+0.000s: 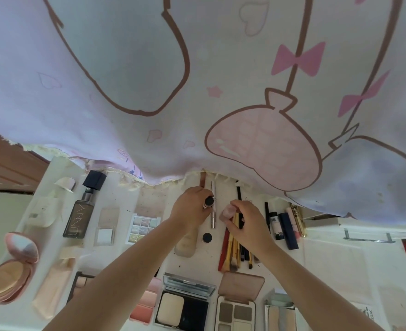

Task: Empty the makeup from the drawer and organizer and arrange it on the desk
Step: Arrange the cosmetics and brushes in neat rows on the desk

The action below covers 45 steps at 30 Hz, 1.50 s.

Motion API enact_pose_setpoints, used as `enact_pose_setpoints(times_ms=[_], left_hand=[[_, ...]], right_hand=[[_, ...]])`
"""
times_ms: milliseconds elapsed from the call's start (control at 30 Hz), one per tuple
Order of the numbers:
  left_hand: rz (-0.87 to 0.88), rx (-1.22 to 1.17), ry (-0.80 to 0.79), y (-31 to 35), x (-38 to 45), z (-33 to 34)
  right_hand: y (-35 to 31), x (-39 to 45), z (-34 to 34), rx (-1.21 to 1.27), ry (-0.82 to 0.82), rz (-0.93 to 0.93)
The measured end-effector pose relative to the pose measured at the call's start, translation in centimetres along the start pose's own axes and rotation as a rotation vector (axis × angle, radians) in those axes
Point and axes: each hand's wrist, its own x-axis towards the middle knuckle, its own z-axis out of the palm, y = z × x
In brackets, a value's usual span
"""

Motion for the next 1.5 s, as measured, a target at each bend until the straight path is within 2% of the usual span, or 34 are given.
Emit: enact_pose_setpoints(times_ms=[167, 267, 400, 567, 700, 867, 1000, 1100, 1333, 1500], left_hand=[[-0.038, -0.01, 0.002, -0.2, -0.1, 0.1], [-0.049, -0.026, -0.007, -0.5, -0.4, 0.0], [-0.104, -0.046, 0.018, -1.3, -1.3, -0.3], [-0.128, -0.044, 0.042, -2.4, -2.5, -0.4], [-0.139, -0.121, 0.073, -2.4, -3.3, -0.5], [-0.118, -0.169, 0.093, -1.9, -3.5, -0.2], [-0.126, -0.202, 0.099, -1.3, -3.5, 0.0], [-0.129, -0.196, 0.094, -0.9, -3.7, 0.1], [-0.131, -0.178, 0.108, -0.3, -4.4, -0.2], [-0.132, -0.167, 0.119, 0.0, -4.8, -0.1]], right_hand=[[-0.8, 1.1, -1.3, 0.085, -0.04, 0.092], [-1.9, 3.9, -2.2, 0.113, -0.167, 0.144], [-2.7, 9.4, -0.5, -0.136, -0.346, 0.203], [-2.6, 11.6, 1.5, -0.277, -0.367, 0.265], [-2.7, 10.6, 1.3, -0.155, -0.294, 0.323], [-3.2, 8.9, -1.1, 0.004, -0.116, 0.159], [-3.5, 7.3, -3.4, -0.09, 0.001, -0.085], [-3.1, 6.3, -4.4, -0.153, 0.038, -0.183], [-3.0, 5.5, -4.0, -0.373, -0.086, -0.2], [-3.7, 6.2, -3.9, -0.472, -0.099, -0.248]])
